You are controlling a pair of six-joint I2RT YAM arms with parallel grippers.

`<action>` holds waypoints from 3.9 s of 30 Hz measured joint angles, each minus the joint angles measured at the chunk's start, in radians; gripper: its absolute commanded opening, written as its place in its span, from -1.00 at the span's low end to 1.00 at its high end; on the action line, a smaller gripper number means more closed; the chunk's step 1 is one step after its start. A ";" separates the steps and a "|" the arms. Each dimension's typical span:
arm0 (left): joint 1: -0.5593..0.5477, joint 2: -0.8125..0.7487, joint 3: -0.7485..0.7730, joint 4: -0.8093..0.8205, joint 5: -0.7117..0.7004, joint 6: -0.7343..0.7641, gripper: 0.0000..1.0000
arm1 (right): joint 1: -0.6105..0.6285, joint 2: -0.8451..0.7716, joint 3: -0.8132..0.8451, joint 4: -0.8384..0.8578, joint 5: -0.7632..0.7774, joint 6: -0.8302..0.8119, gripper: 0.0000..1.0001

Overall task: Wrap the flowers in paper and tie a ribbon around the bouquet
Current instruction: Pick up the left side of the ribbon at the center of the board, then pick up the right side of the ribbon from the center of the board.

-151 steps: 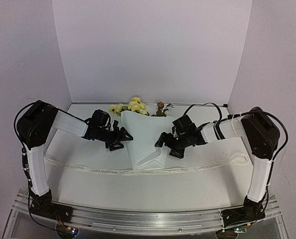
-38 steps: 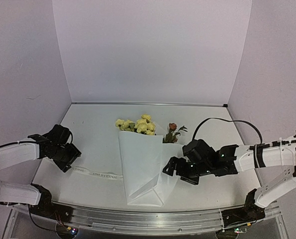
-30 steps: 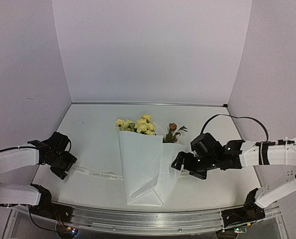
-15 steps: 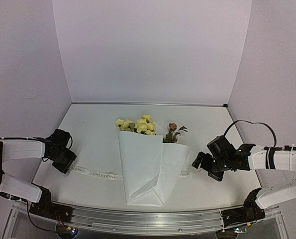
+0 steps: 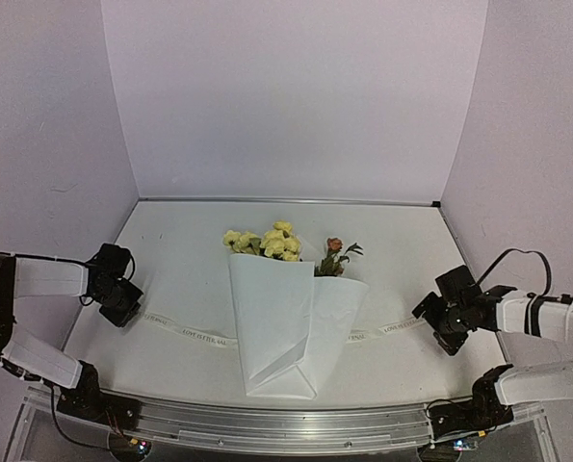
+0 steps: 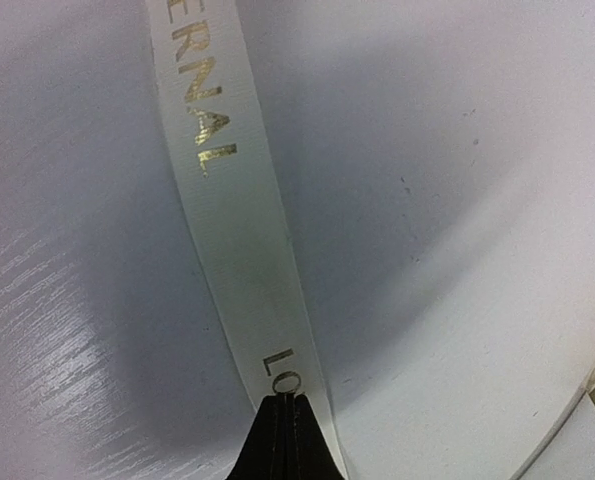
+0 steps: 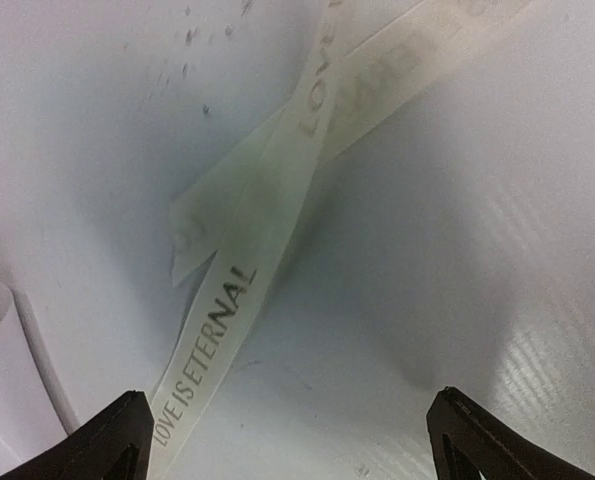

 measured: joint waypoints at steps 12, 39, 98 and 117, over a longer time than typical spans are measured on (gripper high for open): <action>0.047 -0.047 0.047 -0.028 -0.019 0.110 -1.00 | -0.291 0.097 0.093 -0.048 0.033 -0.129 0.95; 0.169 -0.068 0.051 -0.029 0.013 0.199 -1.00 | -0.477 0.428 0.367 -0.037 0.065 -0.239 -0.33; 0.355 0.299 0.399 -0.202 -0.031 0.373 -1.00 | -0.444 0.379 0.350 0.044 -0.116 -0.223 0.37; 0.359 0.219 0.417 -0.149 0.044 0.384 -1.00 | -0.459 0.177 0.284 -0.109 -0.002 -0.244 0.70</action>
